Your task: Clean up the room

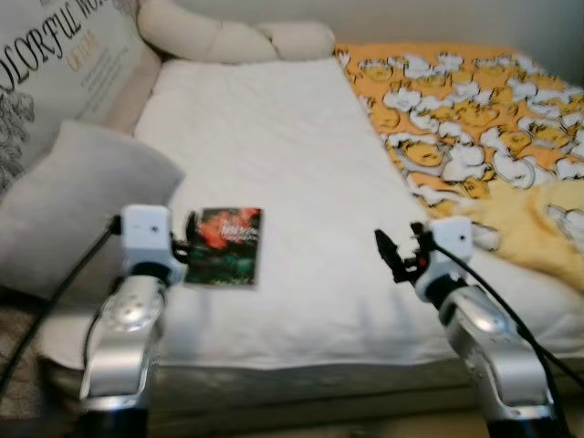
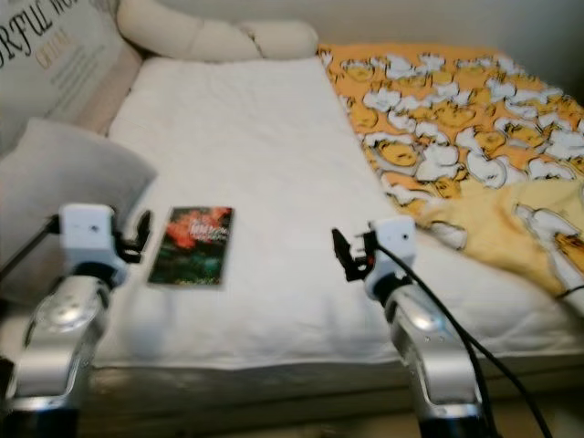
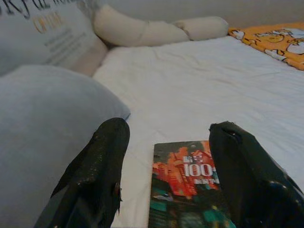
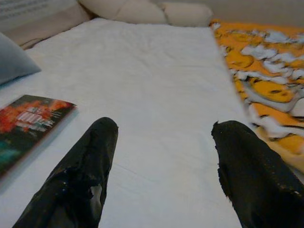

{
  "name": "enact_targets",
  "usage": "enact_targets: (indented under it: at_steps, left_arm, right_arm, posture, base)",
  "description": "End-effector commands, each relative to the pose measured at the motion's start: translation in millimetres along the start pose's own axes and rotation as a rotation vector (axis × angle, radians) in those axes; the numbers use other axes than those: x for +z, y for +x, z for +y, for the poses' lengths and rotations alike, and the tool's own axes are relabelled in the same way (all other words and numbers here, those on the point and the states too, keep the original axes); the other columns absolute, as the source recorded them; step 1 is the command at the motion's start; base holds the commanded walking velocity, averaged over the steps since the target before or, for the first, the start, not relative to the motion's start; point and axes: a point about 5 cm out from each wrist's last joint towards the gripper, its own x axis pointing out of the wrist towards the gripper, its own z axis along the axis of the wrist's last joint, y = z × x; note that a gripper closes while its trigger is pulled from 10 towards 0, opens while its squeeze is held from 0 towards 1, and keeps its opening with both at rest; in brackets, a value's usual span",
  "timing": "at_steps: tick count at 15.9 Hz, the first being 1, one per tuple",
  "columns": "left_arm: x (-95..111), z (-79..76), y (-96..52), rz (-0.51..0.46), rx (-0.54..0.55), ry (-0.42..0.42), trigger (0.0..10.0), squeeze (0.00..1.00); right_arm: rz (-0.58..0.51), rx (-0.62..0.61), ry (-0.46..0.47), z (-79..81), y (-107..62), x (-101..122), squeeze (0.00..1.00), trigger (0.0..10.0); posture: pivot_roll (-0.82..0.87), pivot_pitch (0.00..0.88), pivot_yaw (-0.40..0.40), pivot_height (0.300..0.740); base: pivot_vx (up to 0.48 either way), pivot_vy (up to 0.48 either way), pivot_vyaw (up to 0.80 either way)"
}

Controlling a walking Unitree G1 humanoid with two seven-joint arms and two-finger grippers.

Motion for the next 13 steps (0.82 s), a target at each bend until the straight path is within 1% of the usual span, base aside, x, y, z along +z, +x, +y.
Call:
enact_targets:
  at_steps: [1,3,5,9,13]
  left_arm:
    - [1.4,-4.7,-1.5,0.006,-0.006,0.004,10.0,0.46]
    - [2.6,-3.3,-2.6,0.018,-0.003,0.004,10.0,0.46]
    - [4.7,-4.3,-1.3,0.019,-0.006,0.007,10.0,0.46]
    - [6.0,-10.1,-0.1,0.025,-0.021,0.005,10.0,0.46]
    - [7.9,-12.3,1.0,0.024,-0.039,0.007,10.0,0.45]
  right_arm:
    - [0.01,-0.039,-0.021,-6.9,-1.3,-2.3,0.0,10.0]
    - [0.011,-0.048,-0.031,-7.8,0.6,-2.6,0.0,10.0]
    - [0.014,-0.099,-0.028,-16.7,-0.1,-3.5,0.0,10.0]
    - [0.013,-0.137,-0.043,-27.3,-1.4,-3.9,0.0,10.0]
    - [0.006,-0.156,-0.042,-32.7,-2.5,-3.5,0.0,10.0]
  posture:
    - [-0.06,0.0,-0.011,0.74]
    - [-0.06,0.0,-0.01,0.74]
    - [-0.07,0.0,-0.006,0.74]
    - [-0.07,0.0,0.001,0.74]
    - [-0.08,0.0,0.006,0.74]
  base:
    - [0.0,-0.48,0.0]
    - [0.0,-0.48,0.0]
    - [0.0,-0.48,0.8]
    - [0.0,-0.48,0.8]
    - [0.0,-0.48,0.8]
